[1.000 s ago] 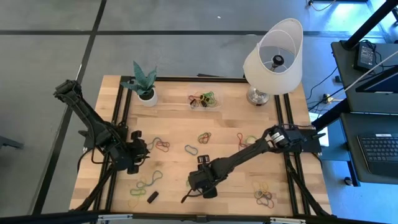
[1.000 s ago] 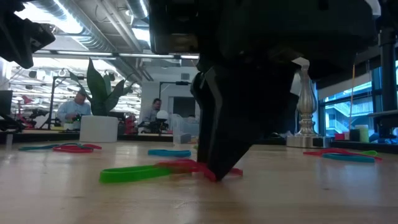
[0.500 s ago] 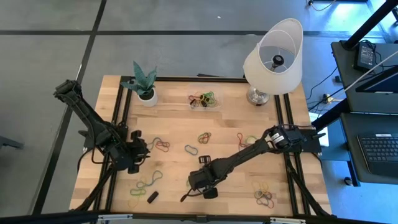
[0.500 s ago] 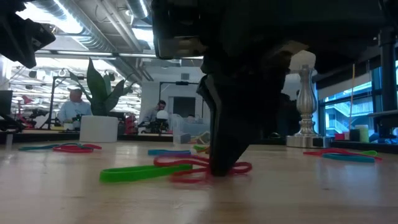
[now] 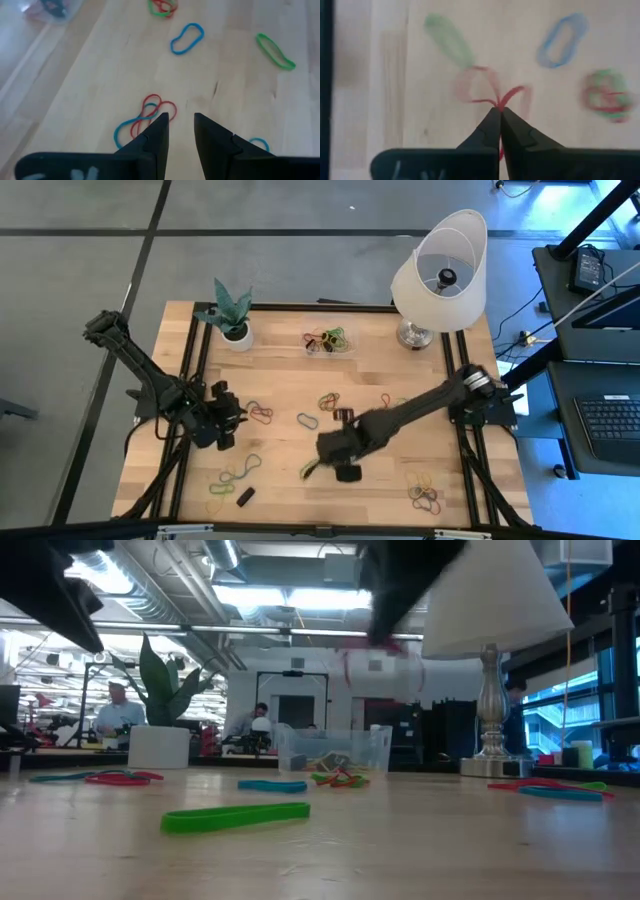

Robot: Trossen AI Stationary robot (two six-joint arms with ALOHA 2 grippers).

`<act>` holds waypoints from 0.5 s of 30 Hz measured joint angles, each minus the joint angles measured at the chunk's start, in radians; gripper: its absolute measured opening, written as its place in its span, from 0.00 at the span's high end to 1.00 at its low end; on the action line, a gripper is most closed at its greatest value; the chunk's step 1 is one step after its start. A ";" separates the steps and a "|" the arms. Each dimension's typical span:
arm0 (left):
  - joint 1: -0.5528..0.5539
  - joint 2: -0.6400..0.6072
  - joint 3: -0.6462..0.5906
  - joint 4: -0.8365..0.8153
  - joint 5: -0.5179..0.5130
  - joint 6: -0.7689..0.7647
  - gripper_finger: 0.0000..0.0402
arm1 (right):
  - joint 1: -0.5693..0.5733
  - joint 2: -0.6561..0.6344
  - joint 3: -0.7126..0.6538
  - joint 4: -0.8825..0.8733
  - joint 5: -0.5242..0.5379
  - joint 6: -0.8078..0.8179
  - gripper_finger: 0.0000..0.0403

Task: Pick and place rubber bands into bin
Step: Put the red rubber band into the transparent bin

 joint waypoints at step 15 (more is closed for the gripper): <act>0.262 0.000 0.000 0.112 0.074 0.165 0.79 | -0.425 -0.287 -0.172 0.299 0.026 -0.067 0.99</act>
